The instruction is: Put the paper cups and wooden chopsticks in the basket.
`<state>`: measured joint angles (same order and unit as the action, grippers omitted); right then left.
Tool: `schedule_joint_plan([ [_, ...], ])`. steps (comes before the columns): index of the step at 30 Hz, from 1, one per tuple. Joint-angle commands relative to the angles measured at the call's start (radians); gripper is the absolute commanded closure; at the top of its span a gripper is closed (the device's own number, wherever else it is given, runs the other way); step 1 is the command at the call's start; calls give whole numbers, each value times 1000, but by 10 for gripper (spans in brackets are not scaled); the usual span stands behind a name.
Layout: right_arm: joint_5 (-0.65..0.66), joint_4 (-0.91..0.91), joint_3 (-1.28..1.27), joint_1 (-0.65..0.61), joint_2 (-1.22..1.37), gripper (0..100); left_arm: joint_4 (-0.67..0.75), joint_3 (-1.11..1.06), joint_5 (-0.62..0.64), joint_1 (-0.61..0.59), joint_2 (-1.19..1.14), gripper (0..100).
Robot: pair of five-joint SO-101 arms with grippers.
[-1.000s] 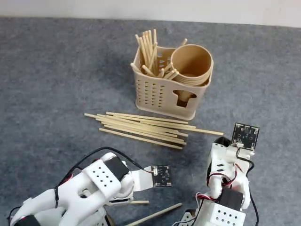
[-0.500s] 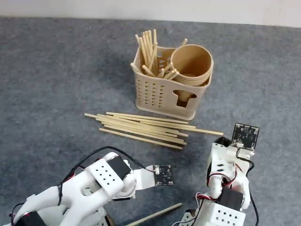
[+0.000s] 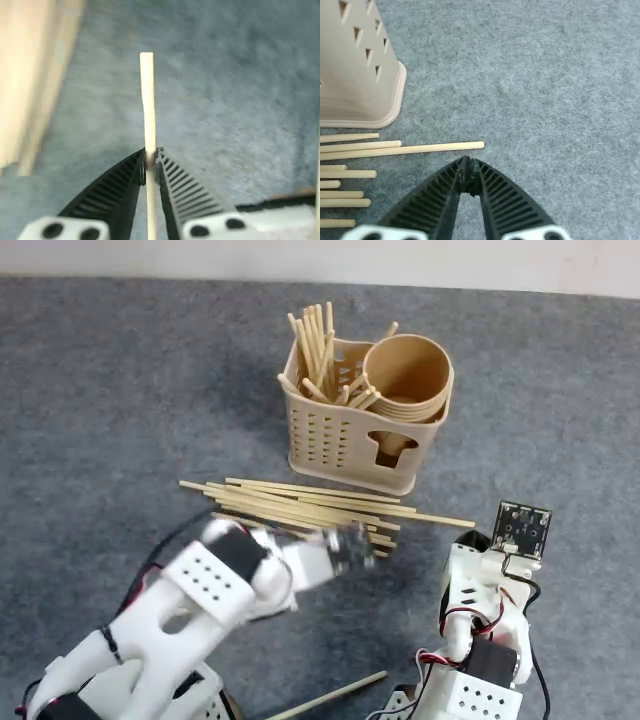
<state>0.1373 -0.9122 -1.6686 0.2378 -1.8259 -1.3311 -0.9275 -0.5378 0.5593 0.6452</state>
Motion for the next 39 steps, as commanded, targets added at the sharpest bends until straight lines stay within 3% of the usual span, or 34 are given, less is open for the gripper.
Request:
schedule_joint_plan([
  [1, -3, 22, -104, 5, -12, 994, -54, 220, -9, -88, 7, 994],
  [18, -3, 22, -104, 5, -12, 994, -94, 746, 2, -113, 1, 994],
  [25, -3, 22, -104, 5, -12, 994, -78, 964, 146, -114, -1, 994],
  [30, -3, 22, -104, 5, -12, 994, 54, 1075, 247, -147, -1, 994],
  [39, -3, 22, -104, 5, -12, 994, 411, 1078, 483, -209, -2, 994],
])
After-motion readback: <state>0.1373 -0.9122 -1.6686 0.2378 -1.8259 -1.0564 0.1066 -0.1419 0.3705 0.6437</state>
